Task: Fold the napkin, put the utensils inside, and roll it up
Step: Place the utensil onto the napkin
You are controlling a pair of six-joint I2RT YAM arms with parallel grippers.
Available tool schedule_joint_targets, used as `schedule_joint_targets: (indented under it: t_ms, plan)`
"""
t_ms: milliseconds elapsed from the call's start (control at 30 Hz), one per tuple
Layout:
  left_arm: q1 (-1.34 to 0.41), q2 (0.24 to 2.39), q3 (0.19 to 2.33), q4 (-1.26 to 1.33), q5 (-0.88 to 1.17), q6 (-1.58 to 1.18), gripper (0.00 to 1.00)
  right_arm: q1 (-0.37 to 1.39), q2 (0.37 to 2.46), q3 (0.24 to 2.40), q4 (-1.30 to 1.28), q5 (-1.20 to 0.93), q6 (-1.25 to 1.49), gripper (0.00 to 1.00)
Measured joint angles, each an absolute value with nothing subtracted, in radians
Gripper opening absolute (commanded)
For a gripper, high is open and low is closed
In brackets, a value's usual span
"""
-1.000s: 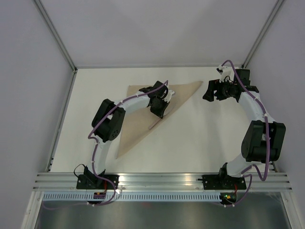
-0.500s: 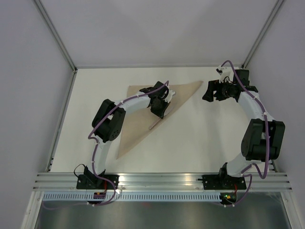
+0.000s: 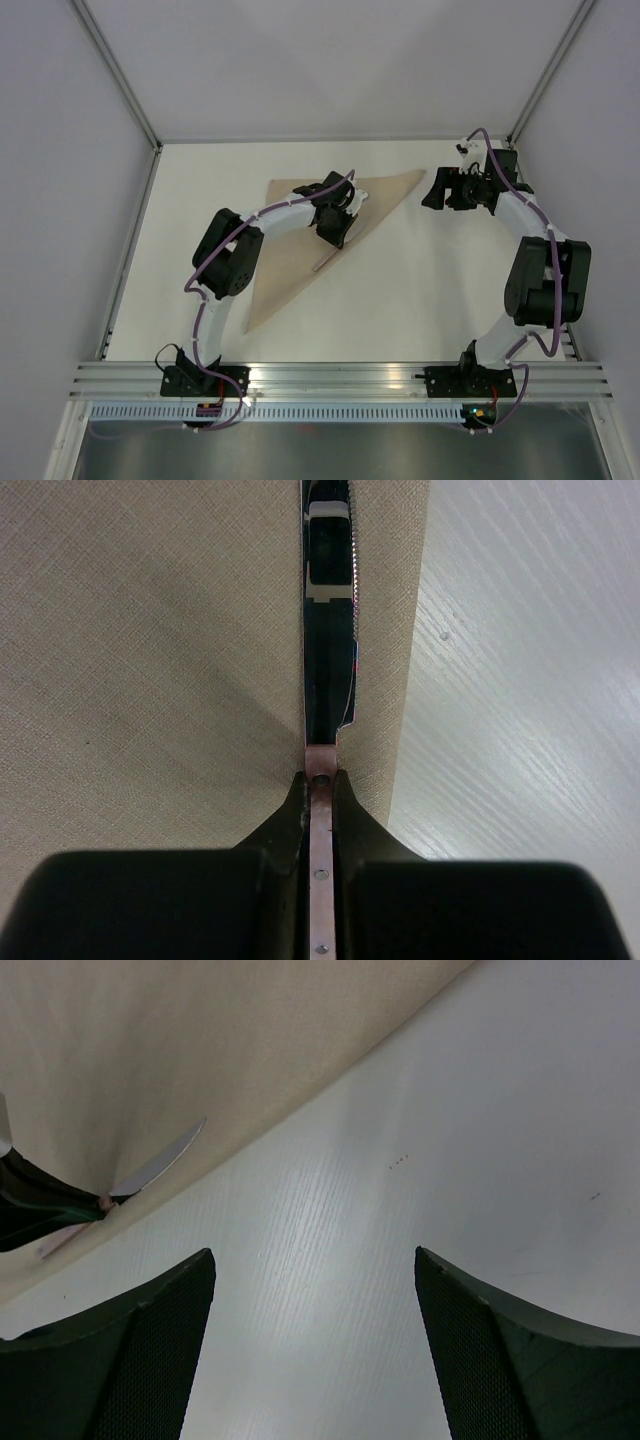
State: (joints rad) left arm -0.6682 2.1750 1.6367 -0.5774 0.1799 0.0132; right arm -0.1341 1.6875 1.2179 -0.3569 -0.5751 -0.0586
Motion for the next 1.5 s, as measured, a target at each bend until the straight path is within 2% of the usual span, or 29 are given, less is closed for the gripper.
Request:
schedule_joint_targets:
  t_ms: [500, 1233, 1500]
  plan:
    - [-0.682, 2.163, 1.613, -0.543, 0.161, 0.026, 0.02, -0.134, 1.867, 1.216, -0.140, -0.524, 0.239, 0.84]
    - [-0.695, 2.165, 1.612, -0.520, 0.177, 0.043, 0.02, -0.107, 2.129, 1.332, 0.145, -0.408, 0.594, 0.76]
    - [-0.698, 2.167, 1.610, -0.512, 0.187, 0.044, 0.02, -0.064, 2.159, 1.342, 0.207, -0.364, 0.675, 0.69]
